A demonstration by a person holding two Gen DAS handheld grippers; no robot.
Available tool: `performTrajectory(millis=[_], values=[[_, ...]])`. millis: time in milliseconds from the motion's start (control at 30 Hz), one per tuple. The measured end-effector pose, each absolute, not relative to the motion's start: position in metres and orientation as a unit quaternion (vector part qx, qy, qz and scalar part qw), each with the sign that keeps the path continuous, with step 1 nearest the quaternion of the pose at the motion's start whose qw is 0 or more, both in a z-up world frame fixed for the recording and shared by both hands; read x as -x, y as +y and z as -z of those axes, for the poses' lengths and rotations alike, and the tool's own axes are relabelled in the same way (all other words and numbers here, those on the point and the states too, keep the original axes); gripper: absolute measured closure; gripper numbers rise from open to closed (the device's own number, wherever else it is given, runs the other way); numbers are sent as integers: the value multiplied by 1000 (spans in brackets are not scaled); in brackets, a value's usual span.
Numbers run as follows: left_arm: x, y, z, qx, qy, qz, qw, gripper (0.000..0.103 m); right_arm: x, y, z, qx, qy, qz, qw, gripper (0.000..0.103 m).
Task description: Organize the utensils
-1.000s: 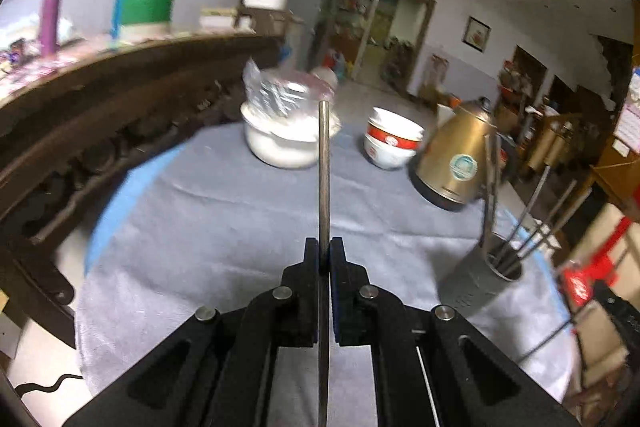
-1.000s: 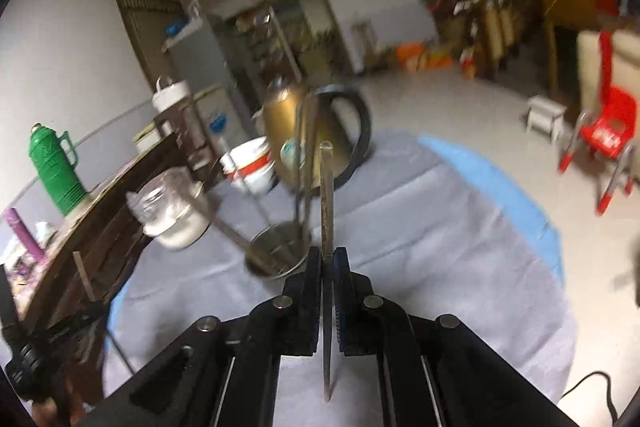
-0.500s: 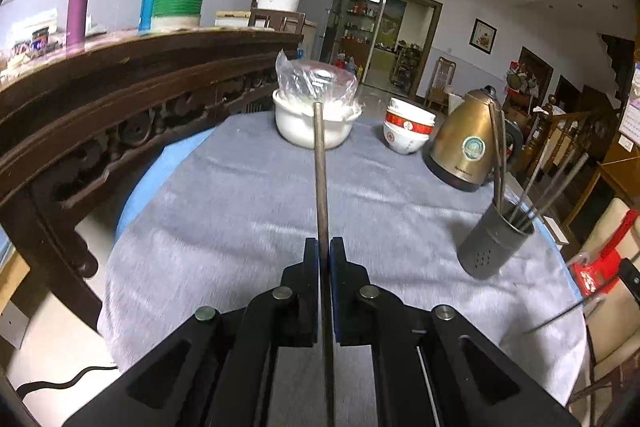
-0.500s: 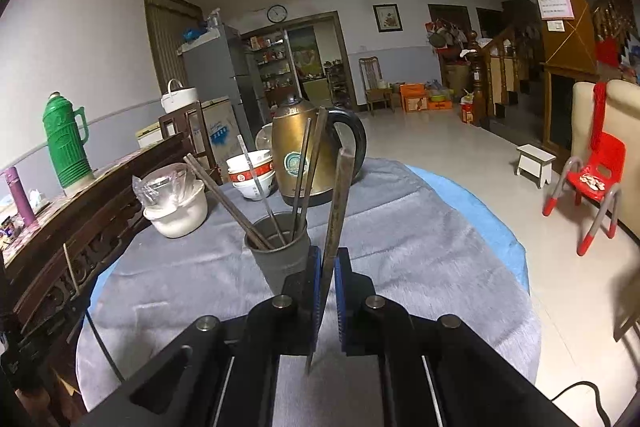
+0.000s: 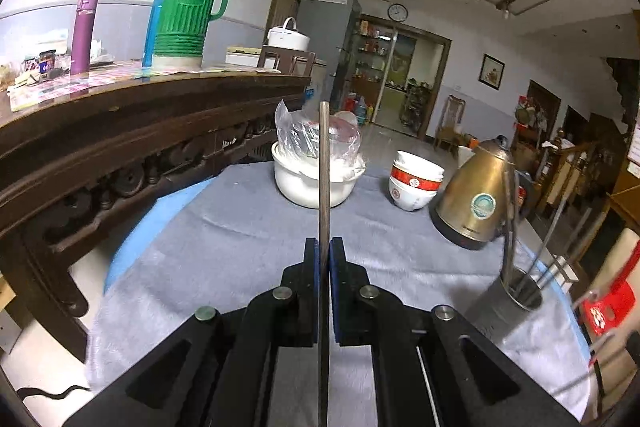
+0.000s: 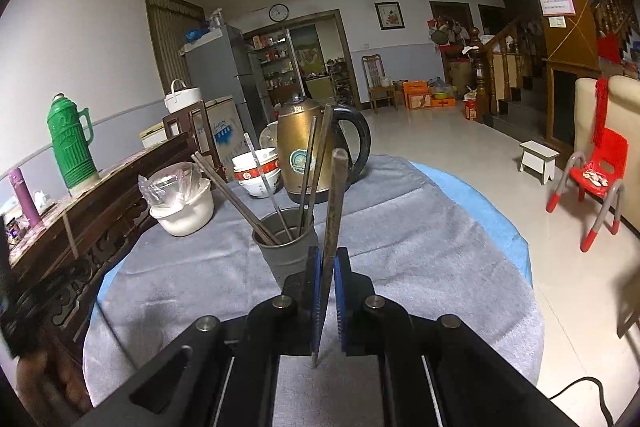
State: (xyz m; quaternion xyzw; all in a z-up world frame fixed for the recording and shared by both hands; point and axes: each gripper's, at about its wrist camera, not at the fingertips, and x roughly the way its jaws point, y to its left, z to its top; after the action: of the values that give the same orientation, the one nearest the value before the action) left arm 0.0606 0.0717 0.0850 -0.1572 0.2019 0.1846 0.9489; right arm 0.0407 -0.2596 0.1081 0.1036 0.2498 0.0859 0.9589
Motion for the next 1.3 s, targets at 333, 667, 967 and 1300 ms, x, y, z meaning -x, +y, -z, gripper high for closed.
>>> performTrajectory(millis=[333,667,967,1300], values=[[-63,79,-56,180,171,-224,942,97,-41,-261,-108,-99,254,-84,958,96],[-11,80,-67,184,185,-178,949,96,-40,-258,-108,-94,257,-93,957,96],[8,76,-73,182,212,-137,950,96,-42,-263,-109,-108,265,-100,953,96],[-17,77,-114,217,198,-98,951,98,-45,-280,-137,-144,239,-105,955,97]])
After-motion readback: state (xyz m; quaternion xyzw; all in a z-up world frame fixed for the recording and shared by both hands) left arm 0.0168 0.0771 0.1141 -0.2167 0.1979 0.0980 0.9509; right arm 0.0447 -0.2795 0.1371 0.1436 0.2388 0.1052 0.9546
